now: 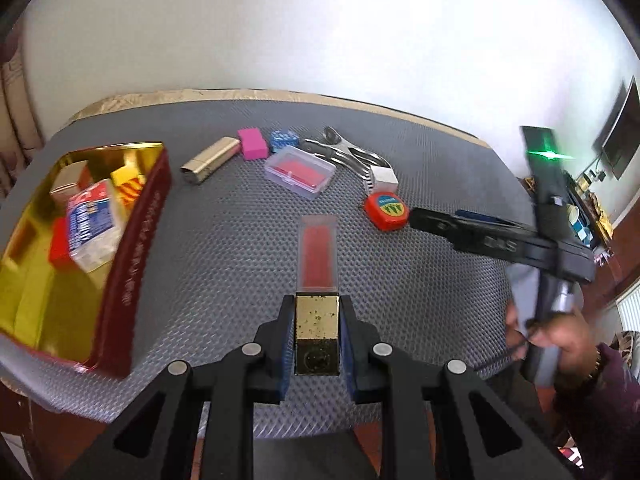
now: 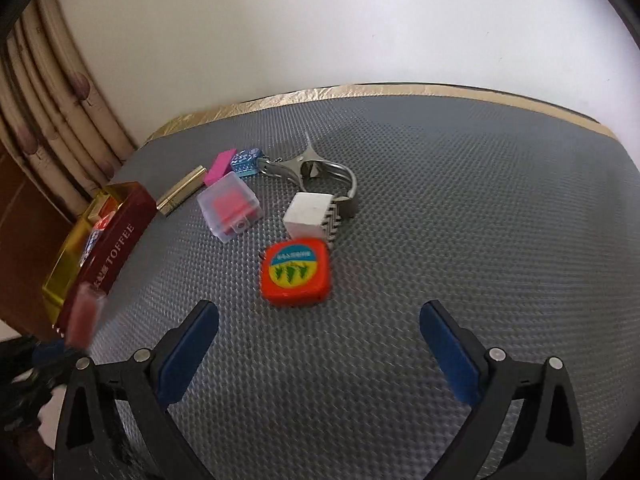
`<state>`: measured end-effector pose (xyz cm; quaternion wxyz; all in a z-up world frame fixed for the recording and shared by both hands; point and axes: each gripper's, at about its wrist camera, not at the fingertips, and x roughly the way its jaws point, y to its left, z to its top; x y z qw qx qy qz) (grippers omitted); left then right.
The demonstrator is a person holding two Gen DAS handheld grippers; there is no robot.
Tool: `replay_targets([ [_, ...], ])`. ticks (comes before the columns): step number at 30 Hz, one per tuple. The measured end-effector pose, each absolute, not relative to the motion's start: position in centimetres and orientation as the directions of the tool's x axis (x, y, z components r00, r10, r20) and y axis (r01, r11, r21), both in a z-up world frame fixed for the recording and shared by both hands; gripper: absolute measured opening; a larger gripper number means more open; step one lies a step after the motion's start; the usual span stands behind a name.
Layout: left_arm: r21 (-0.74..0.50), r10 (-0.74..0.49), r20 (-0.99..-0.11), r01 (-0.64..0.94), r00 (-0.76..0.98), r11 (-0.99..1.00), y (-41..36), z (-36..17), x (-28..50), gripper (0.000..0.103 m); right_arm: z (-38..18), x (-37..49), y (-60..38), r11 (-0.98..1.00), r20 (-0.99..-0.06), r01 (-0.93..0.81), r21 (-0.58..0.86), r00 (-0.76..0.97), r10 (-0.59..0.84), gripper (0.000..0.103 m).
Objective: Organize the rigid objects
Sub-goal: 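Place the gold-capped case in the tin while the right gripper grasps the orange tape measure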
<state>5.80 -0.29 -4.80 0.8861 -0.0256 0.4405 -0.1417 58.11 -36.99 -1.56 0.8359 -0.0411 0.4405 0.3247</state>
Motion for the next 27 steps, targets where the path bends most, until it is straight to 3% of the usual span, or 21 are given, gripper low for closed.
replay_targets([
  [5, -0.186, -0.268, -0.760, 0.197, 0.593, 0.963, 1.7, -3.5, 4.7, 0.020, -2.5, 59.4, -34.4, 0.789, -0.796, -0.587, 0.180, 0.384, 0.467, 0.078],
  [11, -0.203, -0.245, -0.743, 0.138, 0.623, 0.969, 5.0, -1.5, 3.1, 0.020, -3.6, 60.4, -32.4, 0.786, -0.824, -0.601, 0.149, 0.363, 0.434, 0.078],
  [13, -0.219, -0.235, -0.741, 0.105, 0.629, 0.970, 6.6, -0.9, 2.7, 0.020, -4.1, 60.5, -31.7, 0.792, -0.836, -0.600, 0.113, 0.373, 0.402, 0.069],
  [15, -0.227, -0.212, -0.740, 0.060, 0.639, 0.972, 8.7, -0.2, 2.2, 0.020, -4.0, 60.3, -31.3, 0.784, -0.837, -0.615, 0.082, 0.384, 0.388, 0.044],
  [22, -0.112, -0.035, -0.777, -0.083, 0.628, 0.990, 14.4, -0.2, 3.6, 0.020, -3.8, 59.5, -33.3, 0.783, -0.831, -0.600, 0.164, 0.343, 0.438, 0.044],
  [27, -0.061, 0.015, -0.810, -0.110, 0.586, 0.992, 16.0, -2.5, 6.2, 0.020, -3.1, 57.9, -33.9, 0.769, -0.817, -0.594, 0.237, 0.307, 0.488, 0.044],
])
